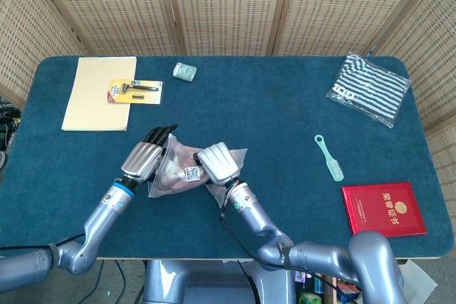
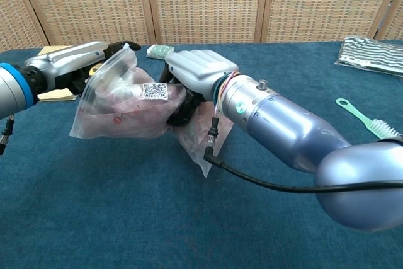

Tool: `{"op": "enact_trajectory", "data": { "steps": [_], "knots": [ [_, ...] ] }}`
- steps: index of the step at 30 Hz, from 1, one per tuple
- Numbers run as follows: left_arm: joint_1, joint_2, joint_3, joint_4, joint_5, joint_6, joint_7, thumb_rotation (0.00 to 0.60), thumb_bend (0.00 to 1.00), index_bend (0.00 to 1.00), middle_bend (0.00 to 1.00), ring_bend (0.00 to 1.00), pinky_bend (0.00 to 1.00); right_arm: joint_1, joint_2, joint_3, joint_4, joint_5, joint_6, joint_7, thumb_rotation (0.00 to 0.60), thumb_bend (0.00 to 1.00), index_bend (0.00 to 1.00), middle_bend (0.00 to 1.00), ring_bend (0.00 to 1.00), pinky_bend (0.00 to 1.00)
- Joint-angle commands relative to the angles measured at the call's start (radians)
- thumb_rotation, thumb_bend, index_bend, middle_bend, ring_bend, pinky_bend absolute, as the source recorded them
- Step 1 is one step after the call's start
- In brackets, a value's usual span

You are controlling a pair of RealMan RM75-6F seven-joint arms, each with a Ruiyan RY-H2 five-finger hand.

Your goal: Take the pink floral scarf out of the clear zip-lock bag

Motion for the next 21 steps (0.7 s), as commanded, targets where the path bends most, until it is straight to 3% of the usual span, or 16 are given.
{"op": "enact_trajectory", "data": {
  "steps": [1, 3, 4, 6, 7, 8, 10, 13, 18, 21],
  "knots": [
    [-0.014, -0.009, -0.004, 0.006, -0.022, -0.019, 0.02, 0.6, 0.45, 0.69, 0.0, 0.0, 0.0, 0.0, -0.004, 0.001, 0.002, 0.003, 0.001, -0.002, 0.6, 0.49, 0.69, 0.73, 0.69, 0.79],
    [-0.022, -0.018, -0.003, 0.019, -0.032, -0.025, 0.032, 0.6, 0.45, 0.69, 0.0, 0.0, 0.0, -0.001, -0.001, 0.0, -0.001, 0.004, -0.004, -0.001, 0.6, 0.49, 0.66, 0.68, 0.67, 0.79],
    [-0.025, -0.023, -0.003, 0.025, -0.036, -0.028, 0.035, 0.6, 0.45, 0.69, 0.0, 0.0, 0.0, -0.002, 0.002, -0.001, -0.004, 0.005, -0.007, 0.001, 0.6, 0.49, 0.57, 0.6, 0.64, 0.77],
    [-0.03, -0.033, -0.004, 0.039, -0.041, -0.032, 0.033, 0.6, 0.45, 0.69, 0.0, 0.0, 0.0, -0.004, 0.007, -0.004, -0.01, 0.006, -0.011, -0.001, 0.6, 0.45, 0.3, 0.41, 0.55, 0.73],
    [-0.034, -0.04, -0.006, 0.05, -0.042, -0.035, 0.027, 0.6, 0.46, 0.69, 0.0, 0.0, 0.0, -0.006, 0.01, -0.005, -0.012, 0.004, -0.008, -0.002, 0.6, 0.4, 0.13, 0.27, 0.47, 0.67],
    [-0.039, -0.048, -0.008, 0.062, -0.044, -0.04, 0.02, 0.6, 0.46, 0.69, 0.0, 0.0, 0.0, -0.008, 0.013, -0.006, -0.013, 0.004, -0.005, -0.006, 0.6, 0.34, 0.03, 0.14, 0.39, 0.59],
    [-0.052, -0.062, -0.014, 0.093, -0.047, -0.058, 0.004, 0.6, 0.46, 0.69, 0.0, 0.0, 0.0, -0.015, 0.024, -0.009, -0.022, 0.016, -0.005, -0.026, 0.6, 0.27, 0.0, 0.03, 0.22, 0.43],
    [-0.076, -0.082, -0.029, 0.143, -0.053, -0.084, -0.018, 0.6, 0.47, 0.69, 0.0, 0.0, 0.0, -0.037, 0.06, -0.013, -0.059, 0.048, 0.012, -0.085, 0.6, 0.18, 0.0, 0.0, 0.05, 0.24],
    [-0.1, -0.1, -0.034, 0.188, -0.062, -0.095, 0.001, 0.6, 0.47, 0.69, 0.0, 0.0, 0.0, -0.105, 0.216, -0.086, -0.179, -0.004, 0.06, -0.154, 0.6, 0.12, 0.0, 0.0, 0.03, 0.19],
    [-0.11, -0.109, -0.039, 0.209, -0.073, -0.099, 0.01, 0.6, 0.47, 0.69, 0.0, 0.0, 0.0, -0.142, 0.3, -0.157, -0.191, -0.11, 0.104, -0.157, 0.6, 0.12, 0.0, 0.01, 0.07, 0.19]
  ]
}}
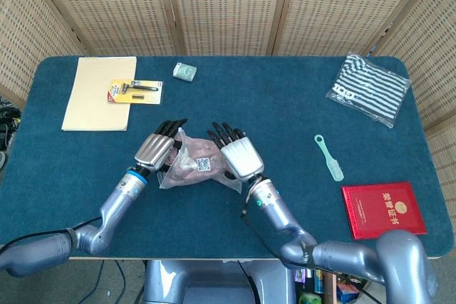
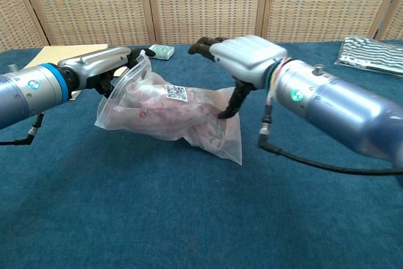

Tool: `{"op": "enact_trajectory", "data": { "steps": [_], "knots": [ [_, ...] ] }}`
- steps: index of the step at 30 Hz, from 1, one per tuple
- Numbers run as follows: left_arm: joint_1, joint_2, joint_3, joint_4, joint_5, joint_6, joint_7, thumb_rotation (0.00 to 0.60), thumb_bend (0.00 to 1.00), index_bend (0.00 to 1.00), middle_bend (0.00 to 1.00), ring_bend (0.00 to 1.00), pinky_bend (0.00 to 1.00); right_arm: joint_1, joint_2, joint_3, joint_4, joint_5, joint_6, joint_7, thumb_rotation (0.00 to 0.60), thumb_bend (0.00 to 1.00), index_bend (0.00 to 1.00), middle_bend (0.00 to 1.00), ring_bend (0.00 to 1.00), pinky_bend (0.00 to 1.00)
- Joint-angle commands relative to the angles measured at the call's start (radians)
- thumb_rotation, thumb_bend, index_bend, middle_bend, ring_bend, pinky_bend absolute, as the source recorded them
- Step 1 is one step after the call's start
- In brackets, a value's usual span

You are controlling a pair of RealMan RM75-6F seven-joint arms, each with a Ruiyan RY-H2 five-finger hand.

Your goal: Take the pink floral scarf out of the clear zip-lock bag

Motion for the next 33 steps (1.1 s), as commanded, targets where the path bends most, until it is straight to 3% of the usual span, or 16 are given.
{"op": "enact_trajectory", "data": {
  "steps": [1, 4, 8, 11, 15, 24, 28, 33],
  "knots": [
    [-0.012, -0.009, -0.01, 0.016, -0.013, -0.006, 0.001, 0.6, 0.47, 0.69, 0.0, 0.0, 0.0, -0.07, 0.125, -0.117, -0.037, -0.164, 0.081, -0.011, 0.6, 0.12, 0.0, 0.04, 0.11, 0.19],
    [-0.02, -0.012, -0.018, 0.021, -0.019, -0.007, -0.001, 0.6, 0.47, 0.69, 0.0, 0.0, 0.0, -0.098, 0.169, -0.192, -0.001, -0.293, 0.131, 0.04, 0.6, 0.12, 0.0, 0.22, 0.28, 0.25],
    [-0.034, -0.012, -0.031, 0.019, -0.033, -0.012, 0.004, 0.6, 0.47, 0.69, 0.0, 0.0, 0.0, -0.126, 0.209, -0.327, 0.134, -0.531, 0.233, 0.116, 0.6, 0.12, 0.02, 0.47, 0.5, 0.51],
    [-0.046, -0.012, -0.037, 0.018, -0.047, -0.017, 0.023, 0.6, 0.47, 0.69, 0.0, 0.0, 0.0, -0.136, 0.203, -0.394, 0.235, -0.656, 0.297, 0.161, 0.6, 0.12, 0.11, 0.59, 0.59, 0.68],
    [-0.069, -0.02, -0.05, 0.008, -0.082, -0.024, 0.063, 0.6, 0.47, 0.69, 0.0, 0.0, 0.0, -0.108, 0.165, -0.456, 0.374, -0.827, 0.359, 0.155, 0.6, 0.12, 0.2, 0.67, 0.66, 0.78],
    [-0.091, -0.02, -0.059, -0.027, -0.138, -0.02, 0.117, 0.6, 0.47, 0.69, 0.0, 0.0, 0.0, -0.043, 0.093, -0.442, 0.442, -0.898, 0.31, 0.144, 0.6, 0.12, 0.25, 0.71, 0.68, 0.79],
    [-0.093, -0.023, -0.048, -0.029, -0.153, -0.015, 0.135, 0.6, 0.47, 0.69, 0.0, 0.0, 0.0, -0.002, 0.037, -0.408, 0.46, -0.884, 0.233, 0.144, 0.6, 0.19, 0.25, 0.71, 0.68, 0.79],
    [-0.092, -0.013, -0.045, -0.047, -0.161, -0.01, 0.133, 0.6, 0.47, 0.69, 0.0, 0.0, 0.0, 0.013, -0.007, -0.394, 0.509, -0.874, 0.198, 0.148, 0.6, 0.19, 0.25, 0.71, 0.68, 0.79]
  ]
}}
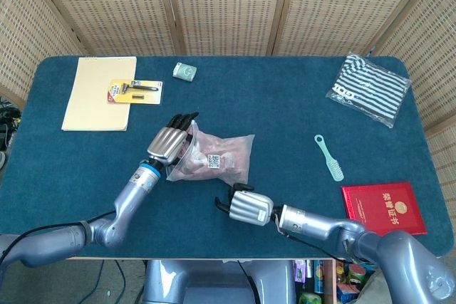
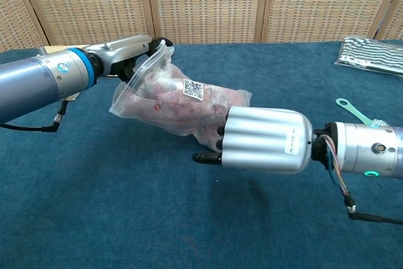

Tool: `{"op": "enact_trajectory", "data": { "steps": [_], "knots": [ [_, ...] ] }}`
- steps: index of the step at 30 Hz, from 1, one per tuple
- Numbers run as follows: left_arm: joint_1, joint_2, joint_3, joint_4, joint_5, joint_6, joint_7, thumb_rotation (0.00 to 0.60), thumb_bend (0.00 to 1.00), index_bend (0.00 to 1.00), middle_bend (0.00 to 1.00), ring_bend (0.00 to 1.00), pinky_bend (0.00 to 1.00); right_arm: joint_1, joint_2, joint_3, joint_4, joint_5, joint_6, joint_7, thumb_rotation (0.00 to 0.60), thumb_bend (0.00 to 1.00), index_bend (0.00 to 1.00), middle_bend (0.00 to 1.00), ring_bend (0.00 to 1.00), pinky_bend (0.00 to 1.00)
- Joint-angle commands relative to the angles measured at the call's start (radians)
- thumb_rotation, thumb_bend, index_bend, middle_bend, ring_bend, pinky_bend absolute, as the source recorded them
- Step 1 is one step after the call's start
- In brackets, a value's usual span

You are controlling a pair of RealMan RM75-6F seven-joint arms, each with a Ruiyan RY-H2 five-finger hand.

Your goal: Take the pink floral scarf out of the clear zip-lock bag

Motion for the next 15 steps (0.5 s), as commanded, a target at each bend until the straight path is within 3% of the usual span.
{"op": "enact_trajectory", "data": {
  "steps": [1, 15],
  "knots": [
    [0.0, 0.006, 0.002, -0.007, -0.003, 0.001, -0.002, 0.6, 0.47, 0.69, 0.0, 0.0, 0.0, 0.01, -0.029, 0.01, 0.04, 0.01, -0.022, 0.006, 0.6, 0.19, 0.25, 0.71, 0.68, 0.79],
    [-0.004, 0.018, 0.013, -0.008, -0.02, -0.001, -0.002, 0.6, 0.47, 0.69, 0.0, 0.0, 0.0, 0.018, -0.088, 0.011, 0.171, 0.025, -0.041, 0.038, 0.6, 0.19, 0.25, 0.71, 0.68, 0.79]
  ]
}}
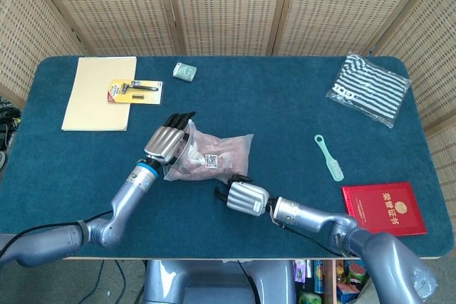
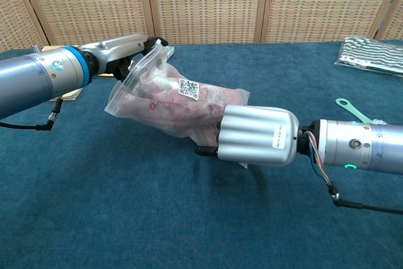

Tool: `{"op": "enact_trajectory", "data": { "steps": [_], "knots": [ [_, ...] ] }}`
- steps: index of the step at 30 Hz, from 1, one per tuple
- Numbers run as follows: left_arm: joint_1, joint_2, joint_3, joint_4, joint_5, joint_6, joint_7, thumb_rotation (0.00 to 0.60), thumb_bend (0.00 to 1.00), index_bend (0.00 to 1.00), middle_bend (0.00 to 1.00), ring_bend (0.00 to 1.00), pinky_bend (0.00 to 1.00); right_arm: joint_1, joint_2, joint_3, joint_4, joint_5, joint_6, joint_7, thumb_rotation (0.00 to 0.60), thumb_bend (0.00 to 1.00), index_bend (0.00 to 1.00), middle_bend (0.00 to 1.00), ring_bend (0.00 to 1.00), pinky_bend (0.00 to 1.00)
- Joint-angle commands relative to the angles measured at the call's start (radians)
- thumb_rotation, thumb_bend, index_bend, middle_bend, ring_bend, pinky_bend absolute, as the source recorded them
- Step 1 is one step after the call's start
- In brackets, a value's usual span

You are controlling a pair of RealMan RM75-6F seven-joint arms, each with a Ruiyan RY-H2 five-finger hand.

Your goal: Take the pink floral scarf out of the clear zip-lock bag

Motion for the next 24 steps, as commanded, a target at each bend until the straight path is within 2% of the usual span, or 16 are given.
{"op": "enact_trajectory", "data": {
  "steps": [1, 11, 15, 24],
  "knots": [
    [-0.002, -0.002, 0.002, 0.002, -0.004, -0.004, -0.002, 0.6, 0.47, 0.69, 0.0, 0.0, 0.0, 0.006, -0.01, -0.001, 0.02, 0.0, 0.0, 0.008, 0.6, 0.19, 0.25, 0.71, 0.68, 0.79],
    [-0.006, -0.008, 0.014, 0.006, -0.006, 0.0, 0.005, 0.6, 0.47, 0.69, 0.0, 0.0, 0.0, 0.032, -0.063, 0.012, 0.074, 0.018, -0.015, 0.033, 0.6, 0.19, 0.25, 0.71, 0.68, 0.79],
    [-0.008, -0.003, 0.012, 0.003, -0.012, -0.002, 0.003, 0.6, 0.47, 0.69, 0.0, 0.0, 0.0, 0.041, -0.083, 0.011, 0.092, 0.022, -0.019, 0.043, 0.6, 0.19, 0.31, 0.72, 0.68, 0.79],
    [-0.003, 0.023, 0.016, -0.002, -0.021, -0.005, -0.003, 0.6, 0.47, 0.69, 0.0, 0.0, 0.0, 0.052, -0.116, 0.019, 0.135, 0.047, -0.032, 0.06, 0.6, 0.21, 0.33, 0.72, 0.68, 0.79]
  ]
}}
